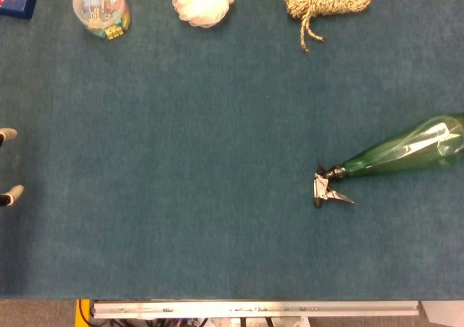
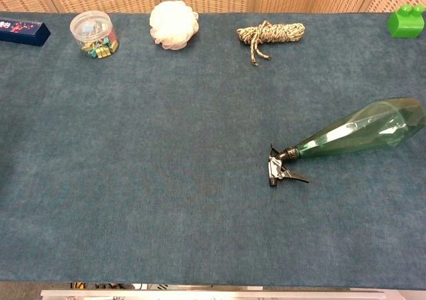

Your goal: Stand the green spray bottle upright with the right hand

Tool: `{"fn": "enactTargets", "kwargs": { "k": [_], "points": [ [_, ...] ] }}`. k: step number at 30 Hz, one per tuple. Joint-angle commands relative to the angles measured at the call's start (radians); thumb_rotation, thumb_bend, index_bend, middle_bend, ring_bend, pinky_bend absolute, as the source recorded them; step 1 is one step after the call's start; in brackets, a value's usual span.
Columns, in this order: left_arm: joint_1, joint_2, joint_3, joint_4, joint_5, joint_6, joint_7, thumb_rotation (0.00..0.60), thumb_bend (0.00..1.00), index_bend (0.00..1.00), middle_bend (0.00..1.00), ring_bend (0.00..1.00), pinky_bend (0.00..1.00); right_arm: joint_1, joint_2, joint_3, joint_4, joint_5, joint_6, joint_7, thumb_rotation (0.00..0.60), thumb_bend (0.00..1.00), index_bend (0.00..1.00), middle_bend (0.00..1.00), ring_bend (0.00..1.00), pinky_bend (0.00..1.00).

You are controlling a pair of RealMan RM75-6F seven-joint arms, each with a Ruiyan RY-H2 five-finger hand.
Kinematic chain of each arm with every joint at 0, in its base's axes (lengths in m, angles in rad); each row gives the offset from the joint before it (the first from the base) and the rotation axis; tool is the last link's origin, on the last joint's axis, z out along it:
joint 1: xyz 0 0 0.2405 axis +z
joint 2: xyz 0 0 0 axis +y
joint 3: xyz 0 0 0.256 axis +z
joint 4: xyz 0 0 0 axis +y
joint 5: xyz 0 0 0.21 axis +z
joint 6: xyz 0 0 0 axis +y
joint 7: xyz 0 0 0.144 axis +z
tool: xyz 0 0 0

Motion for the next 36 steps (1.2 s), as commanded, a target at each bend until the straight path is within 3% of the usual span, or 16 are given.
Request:
{"fn": "enactTargets", "kwargs": {
  "k": [1, 10, 14, 18, 24, 28, 36],
  "points": [
    [-0.004, 0.003, 0.0, 0.002, -0.01, -0.012, 0.003, 0.6, 0.0, 0.27, 0.05, 0.0, 0.0, 0.0, -0.002, -0.002, -0.001, -0.006, 0.004, 0.001, 0.6, 0.0, 0.01, 0.05, 0.0, 0.19],
    [0.0, 0.009, -0.001, -0.007, -0.029, -0.011, 0.001, 0.6, 0.0, 0.27, 0.05, 0.0, 0.0, 0.012, -0.003, -0.006, -0.002, -0.02, -0.003, 0.013, 0.6, 0.0, 0.03, 0.08, 0.0, 0.19],
    [0.002, 0.02, 0.006, -0.009, -0.024, -0.011, 0.003, 0.6, 0.0, 0.27, 0.05, 0.0, 0.0, 0.013, 0.004, -0.018, -0.02, -0.044, 0.004, 0.01, 0.6, 0.0, 0.12, 0.08, 0.0, 0.19],
    [0.003, 0.027, 0.008, -0.014, -0.024, -0.013, 0.004, 0.6, 0.0, 0.27, 0.05, 0.0, 0.0, 0.021, 0.03, -0.025, -0.06, -0.064, -0.005, -0.031, 0.6, 0.0, 0.15, 0.09, 0.0, 0.19],
    [0.012, 0.034, 0.014, -0.026, -0.014, 0.004, 0.005, 0.6, 0.0, 0.27, 0.05, 0.0, 0.0, 0.07, 0.123, -0.032, -0.195, -0.054, -0.117, -0.201, 0.6, 0.0, 0.15, 0.09, 0.0, 0.19],
    [0.013, 0.036, 0.014, -0.028, -0.017, 0.004, 0.008, 0.6, 0.0, 0.27, 0.05, 0.0, 0.0, 0.116, 0.181, -0.026, -0.3, 0.003, -0.237, -0.357, 0.6, 0.0, 0.11, 0.06, 0.0, 0.11],
    [0.012, 0.04, 0.009, -0.031, -0.035, -0.003, 0.011, 0.6, 0.0, 0.27, 0.05, 0.0, 0.0, 0.182, 0.191, 0.003, -0.405, 0.156, -0.37, -0.639, 0.6, 0.0, 0.06, 0.04, 0.0, 0.08]
  ]
}}
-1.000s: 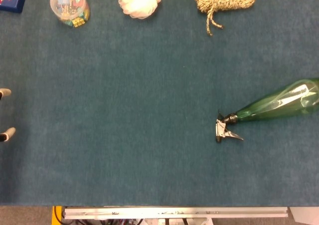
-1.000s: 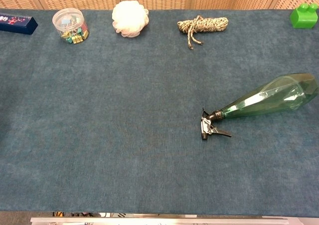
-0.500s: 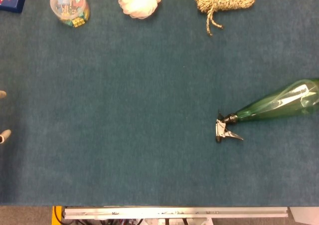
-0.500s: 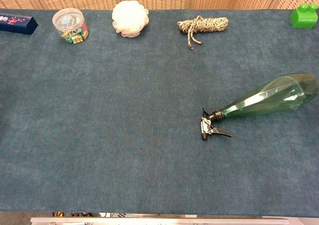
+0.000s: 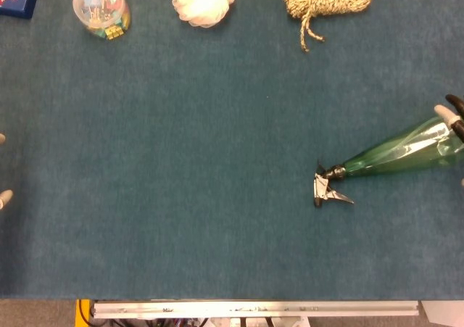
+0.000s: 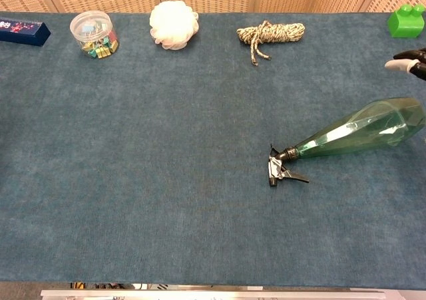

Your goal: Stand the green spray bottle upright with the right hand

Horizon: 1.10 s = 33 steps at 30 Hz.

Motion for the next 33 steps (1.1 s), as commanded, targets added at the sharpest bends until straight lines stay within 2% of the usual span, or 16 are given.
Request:
{"fn": "enactTargets", "kwargs": {
  "k": [1, 10, 21, 33],
  "points": [
    [0.0, 0.001, -0.001, -0.002, -0.002, 0.0, 0.0, 0.6, 0.0, 0.27, 0.05, 0.0, 0.0, 0.047, 0.001, 0.023, -0.067, 0.111, -0.073, -0.161, 0.6, 0.0, 0.06, 0.04, 0.0, 0.08],
    [0.003, 0.009, 0.0, -0.006, -0.004, 0.002, -0.002, 0.6, 0.0, 0.27, 0.06, 0.0, 0.0, 0.113, -0.044, 0.023, -0.091, 0.27, -0.147, -0.371, 0.6, 0.0, 0.06, 0.04, 0.0, 0.08],
    [0.009, 0.014, -0.001, -0.012, -0.005, 0.013, -0.002, 0.6, 0.0, 0.27, 0.07, 0.0, 0.0, 0.188, -0.111, -0.01, -0.105, 0.439, -0.161, -0.589, 0.6, 0.0, 0.06, 0.04, 0.0, 0.08],
    [0.01, 0.018, -0.001, -0.015, -0.01, 0.011, -0.001, 0.6, 0.0, 0.27, 0.08, 0.0, 0.0, 0.237, -0.192, -0.05, -0.06, 0.501, -0.145, -0.651, 0.6, 0.0, 0.06, 0.04, 0.0, 0.08]
  ]
}}
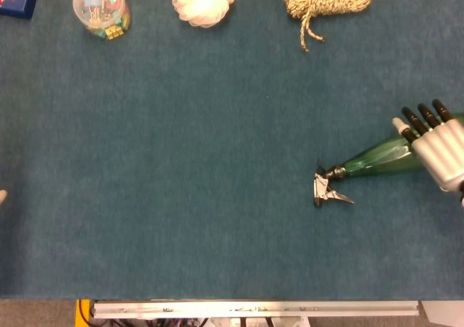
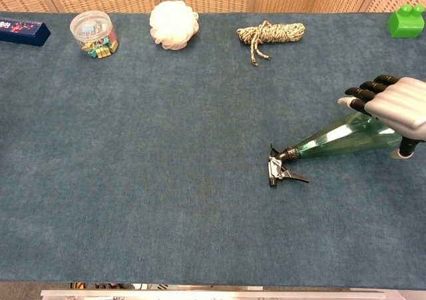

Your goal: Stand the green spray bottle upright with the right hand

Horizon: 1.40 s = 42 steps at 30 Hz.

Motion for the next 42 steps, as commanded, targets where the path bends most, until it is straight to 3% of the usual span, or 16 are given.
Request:
{"fn": "enactTargets", "kwargs": {
  "k": [1, 42],
  "points": [
    [0.0, 0.0, 0.0, 0.0, 0.0, 0.0, 0.0, 0.6, 0.0, 0.27, 0.08, 0.0, 0.0, 0.01, -0.016, -0.009, 0.014, 0.007, 0.004, -0.003, 0.6, 0.0, 0.06, 0.04, 0.0, 0.08],
    [0.012, 0.022, 0.001, -0.01, 0.017, 0.016, -0.037, 0.6, 0.0, 0.27, 0.08, 0.0, 0.0, 0.13, -0.143, -0.065, 0.142, 0.079, -0.034, 0.065, 0.6, 0.0, 0.06, 0.1, 0.0, 0.06]
  ]
}}
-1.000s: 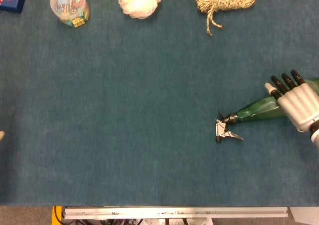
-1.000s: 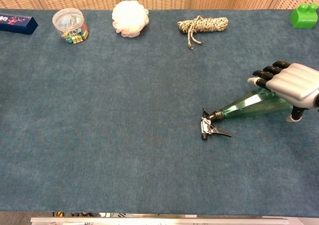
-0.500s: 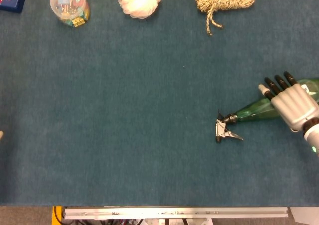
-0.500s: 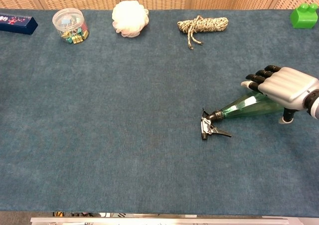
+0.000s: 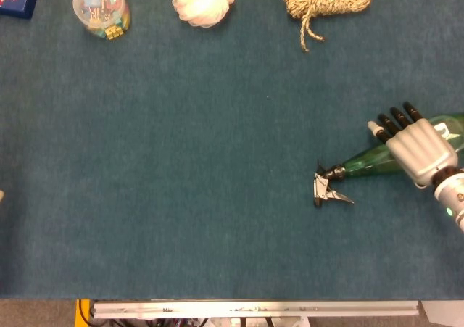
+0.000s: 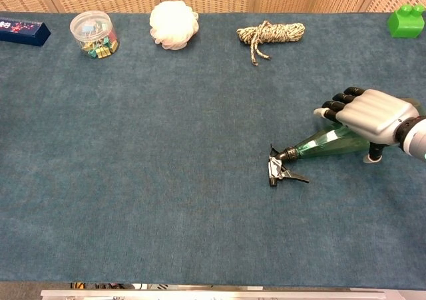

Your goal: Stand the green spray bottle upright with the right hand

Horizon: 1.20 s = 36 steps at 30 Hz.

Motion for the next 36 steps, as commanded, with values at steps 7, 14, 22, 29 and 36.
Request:
{"fn": "enactTargets", "kwargs": {
  "k": [7, 14, 22, 29, 36],
  "points": [
    [0.002, 0.002, 0.001, 0.0, 0.003, 0.002, -0.002, 0.6, 0.0, 0.27, 0.08, 0.0, 0.0, 0.013, -0.011, -0.01, 0.013, 0.012, 0.004, 0.004, 0.6, 0.0, 0.06, 0.12, 0.01, 0.06],
    [0.003, 0.002, 0.002, -0.001, 0.005, 0.003, -0.002, 0.6, 0.0, 0.27, 0.08, 0.0, 0.0, 0.02, -0.021, -0.017, 0.026, 0.02, 0.007, 0.011, 0.6, 0.0, 0.06, 0.14, 0.03, 0.06],
    [0.003, 0.002, 0.001, -0.002, 0.004, 0.002, -0.001, 0.6, 0.0, 0.27, 0.08, 0.0, 0.0, 0.023, -0.029, -0.023, 0.036, 0.008, 0.015, 0.028, 0.6, 0.0, 0.08, 0.19, 0.08, 0.06],
    [0.005, 0.002, 0.001, -0.003, 0.006, 0.004, 0.0, 0.6, 0.0, 0.27, 0.08, 0.0, 0.0, 0.023, -0.033, -0.028, 0.042, 0.0, 0.022, 0.038, 0.6, 0.0, 0.13, 0.24, 0.11, 0.06],
    [0.005, 0.003, 0.001, -0.002, 0.004, 0.003, 0.0, 0.6, 0.0, 0.27, 0.08, 0.0, 0.0, 0.024, -0.039, -0.03, 0.051, 0.0, 0.024, 0.044, 0.6, 0.0, 0.15, 0.27, 0.14, 0.06]
  ]
}}
